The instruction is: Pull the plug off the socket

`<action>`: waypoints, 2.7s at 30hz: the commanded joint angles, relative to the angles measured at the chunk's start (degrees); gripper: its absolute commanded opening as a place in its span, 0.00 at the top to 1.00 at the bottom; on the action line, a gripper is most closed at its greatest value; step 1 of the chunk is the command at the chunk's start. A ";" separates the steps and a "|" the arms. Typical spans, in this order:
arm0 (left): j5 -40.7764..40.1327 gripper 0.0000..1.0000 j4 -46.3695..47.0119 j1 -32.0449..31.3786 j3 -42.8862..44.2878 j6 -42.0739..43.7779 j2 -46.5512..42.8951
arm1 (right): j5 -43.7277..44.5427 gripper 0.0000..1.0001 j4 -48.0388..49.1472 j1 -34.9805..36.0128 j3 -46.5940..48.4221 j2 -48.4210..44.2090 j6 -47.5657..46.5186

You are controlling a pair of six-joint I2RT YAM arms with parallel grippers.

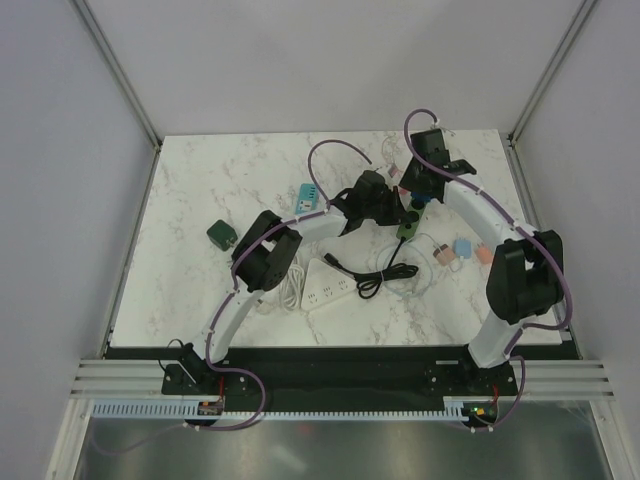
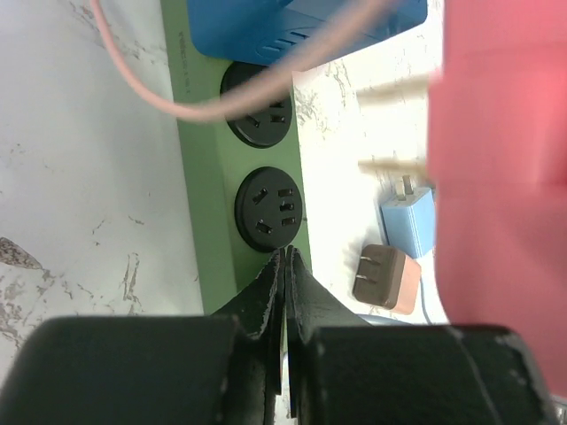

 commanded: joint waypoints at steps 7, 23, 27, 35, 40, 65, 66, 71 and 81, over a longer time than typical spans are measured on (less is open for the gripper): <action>8.13 0.84 11.13 0.63 -11.23 6.45 -3.96 | 6.69 1.00 -2.10 -6.91 -12.45 -15.58 -6.81; 14.74 0.81 19.40 1.78 -11.77 1.09 0.07 | -33.46 1.00 31.43 -38.84 -36.18 -16.66 -3.49; 16.66 0.81 22.38 2.30 -11.60 -1.98 1.83 | -34.70 0.91 35.25 -38.84 -37.94 -13.24 -2.08; 16.93 0.80 25.20 2.83 -12.39 -4.27 1.92 | -33.38 0.79 40.09 -38.84 -41.03 -10.95 -1.02; 17.55 0.80 25.64 2.83 -11.77 -3.83 2.10 | -31.28 0.61 38.07 -38.84 -39.01 -9.19 -1.98; 14.74 0.65 14.84 2.83 -3.87 3.73 -3.70 | -9.65 0.02 11.08 -23.73 -25.30 -18.60 -11.48; 14.91 0.64 14.48 2.83 -1.43 3.99 -3.53 | -9.39 0.02 11.08 -22.94 -24.68 -17.98 -11.57; 14.39 0.63 10.88 2.74 6.15 7.50 -1.68 | -8.16 0.02 10.47 -18.89 -19.15 -12.37 -11.74; 15.52 0.68 14.22 2.57 7.21 1.01 5.43 | -7.37 0.13 12.22 -14.06 -9.57 -3.48 -11.74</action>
